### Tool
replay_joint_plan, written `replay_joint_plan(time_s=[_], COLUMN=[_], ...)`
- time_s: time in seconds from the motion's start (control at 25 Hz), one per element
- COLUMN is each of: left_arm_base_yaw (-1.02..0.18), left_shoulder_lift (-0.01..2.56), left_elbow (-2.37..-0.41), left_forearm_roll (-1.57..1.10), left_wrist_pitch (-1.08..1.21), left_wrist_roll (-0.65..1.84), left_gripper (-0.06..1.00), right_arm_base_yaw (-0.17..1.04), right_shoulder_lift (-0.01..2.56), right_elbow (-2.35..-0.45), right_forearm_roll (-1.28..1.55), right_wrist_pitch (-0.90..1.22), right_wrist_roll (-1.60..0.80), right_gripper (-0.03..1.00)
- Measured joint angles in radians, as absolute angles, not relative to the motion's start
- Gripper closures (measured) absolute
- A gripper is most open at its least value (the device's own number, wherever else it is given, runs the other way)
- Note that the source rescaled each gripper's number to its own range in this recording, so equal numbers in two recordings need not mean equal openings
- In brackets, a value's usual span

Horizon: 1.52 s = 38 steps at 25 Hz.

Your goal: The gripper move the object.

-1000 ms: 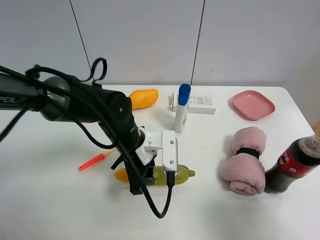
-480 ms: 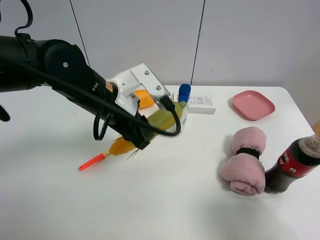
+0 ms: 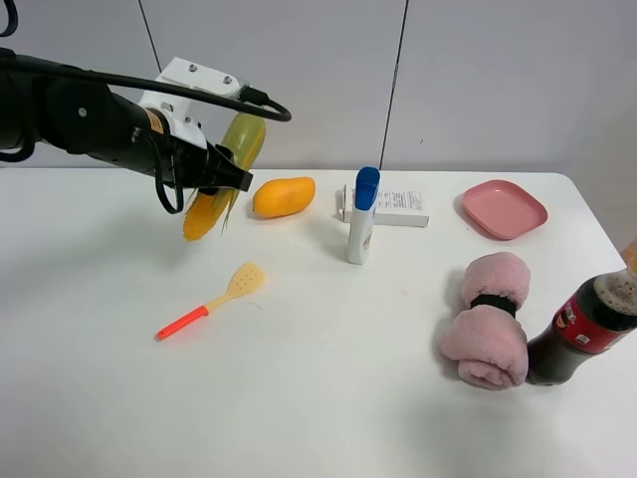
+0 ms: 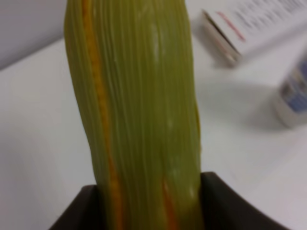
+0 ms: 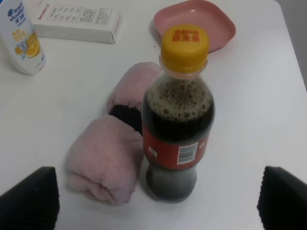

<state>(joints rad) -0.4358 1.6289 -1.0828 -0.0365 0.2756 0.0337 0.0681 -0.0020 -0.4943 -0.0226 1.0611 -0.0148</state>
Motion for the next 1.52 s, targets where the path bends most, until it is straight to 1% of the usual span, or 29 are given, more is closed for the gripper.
replay_joint_plan(time_s=[0.2,0.52,0.72,0.96,1.52], left_arm_base_yaw=[-0.368,-0.298,-0.296,-0.296,-0.285], left_shoulder_lift=[1.728,1.904,1.971,2.049,2.082], left_elbow=[-1.083,-1.103,-1.189,-1.311,-1.323], left_forearm_roll=[0.025,0.074,0.095,0.108,0.122], left_wrist_pitch=[0.211,0.255,0.287,0.411,0.446], left_wrist_roll=[-0.062,-0.073,-0.074,-0.074,-0.073], left_gripper=[0.94,0.94,0.94,0.94,0.94], right_arm_base_yaw=[0.068,0.068,0.068,0.068,0.068], right_shoulder_lift=[-0.002,-0.002,-0.002,-0.002,-0.002], right_elbow=[-0.494,-0.494,-0.494,-0.494,-0.494], right_forearm_roll=[-0.023,-0.023,-0.023,-0.023,-0.023], right_wrist_pitch=[1.061,1.061,1.061,1.061,1.061], right_wrist_roll=[-0.015,-0.015,-0.015,-0.015,-0.015], right_gripper=[-0.03,-0.03,-0.03,-0.03,-0.03])
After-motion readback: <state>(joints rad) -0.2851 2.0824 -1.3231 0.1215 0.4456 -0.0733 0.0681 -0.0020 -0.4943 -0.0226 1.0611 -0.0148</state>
